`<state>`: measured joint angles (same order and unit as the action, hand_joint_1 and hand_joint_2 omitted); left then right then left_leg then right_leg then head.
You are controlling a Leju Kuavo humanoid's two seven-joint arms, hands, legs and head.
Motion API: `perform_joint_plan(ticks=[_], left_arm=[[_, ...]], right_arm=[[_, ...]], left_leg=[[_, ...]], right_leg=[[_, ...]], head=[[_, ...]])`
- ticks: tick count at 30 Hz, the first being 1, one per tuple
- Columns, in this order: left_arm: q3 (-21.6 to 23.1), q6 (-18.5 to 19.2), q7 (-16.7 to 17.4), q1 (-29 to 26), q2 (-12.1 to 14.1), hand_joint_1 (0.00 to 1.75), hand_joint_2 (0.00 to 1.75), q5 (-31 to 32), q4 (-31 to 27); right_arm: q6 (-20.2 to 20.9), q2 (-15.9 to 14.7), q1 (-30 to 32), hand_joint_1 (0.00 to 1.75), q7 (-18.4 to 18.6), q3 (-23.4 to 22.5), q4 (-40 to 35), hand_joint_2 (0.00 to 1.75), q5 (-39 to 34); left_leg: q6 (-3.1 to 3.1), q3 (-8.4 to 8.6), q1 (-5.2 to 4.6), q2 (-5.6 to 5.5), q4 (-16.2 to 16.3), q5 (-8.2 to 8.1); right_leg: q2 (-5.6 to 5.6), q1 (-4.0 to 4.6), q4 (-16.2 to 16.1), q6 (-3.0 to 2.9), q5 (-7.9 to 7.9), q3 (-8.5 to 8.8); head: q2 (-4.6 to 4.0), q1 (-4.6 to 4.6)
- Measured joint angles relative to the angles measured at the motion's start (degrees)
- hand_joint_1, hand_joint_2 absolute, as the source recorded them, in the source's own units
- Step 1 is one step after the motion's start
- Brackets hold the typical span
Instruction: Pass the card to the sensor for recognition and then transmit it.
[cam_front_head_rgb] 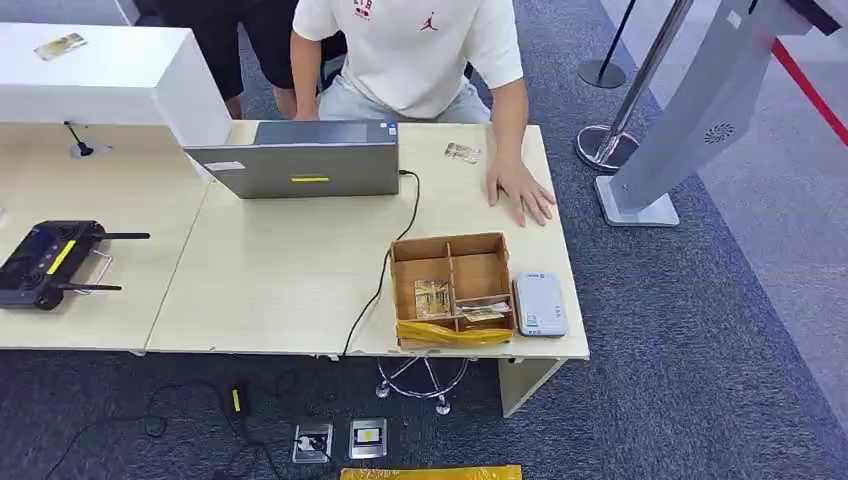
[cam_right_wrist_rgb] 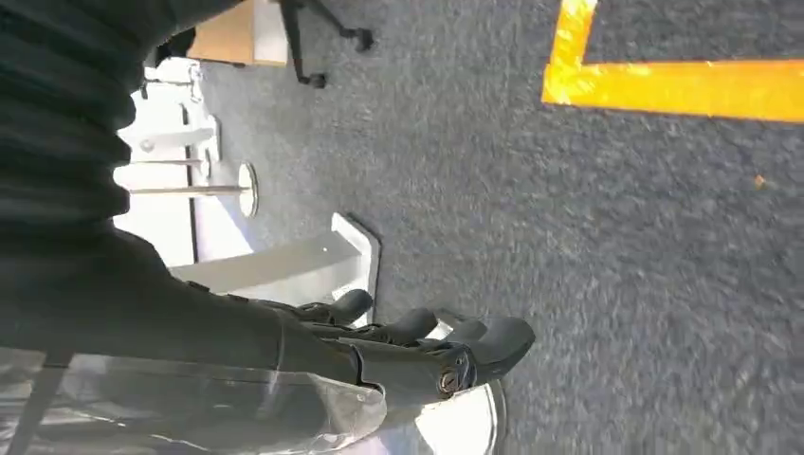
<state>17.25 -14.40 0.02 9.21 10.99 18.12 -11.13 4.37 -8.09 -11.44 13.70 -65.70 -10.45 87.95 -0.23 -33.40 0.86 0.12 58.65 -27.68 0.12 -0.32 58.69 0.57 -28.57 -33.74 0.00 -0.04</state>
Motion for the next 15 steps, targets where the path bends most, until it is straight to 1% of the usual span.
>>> perform_joint_plan(ticks=[5,15], left_arm=[[0.0,-1.0,0.4,0.0,-0.8,0.0,0.0,-0.5,0.0],[0.0,-2.2,0.6,-1.1,-1.9,0.0,0.0,-1.9,0.1]], right_arm=[[-0.1,-0.9,-0.4,0.0,0.8,0.0,0.0,1.75,0.0],[0.3,-2.4,0.5,0.0,0.8,0.0,0.0,1.75,-0.4]], left_leg=[[0.0,0.0,0.0,-0.01,0.0,0.0],[0.01,-0.01,0.0,-0.01,0.0,-0.01]], right_leg=[[-0.01,0.0,0.0,0.0,0.0,0.01],[-0.01,0.0,0.0,0.0,-0.01,0.0]], head=[[0.0,0.02],[0.0,0.02]])
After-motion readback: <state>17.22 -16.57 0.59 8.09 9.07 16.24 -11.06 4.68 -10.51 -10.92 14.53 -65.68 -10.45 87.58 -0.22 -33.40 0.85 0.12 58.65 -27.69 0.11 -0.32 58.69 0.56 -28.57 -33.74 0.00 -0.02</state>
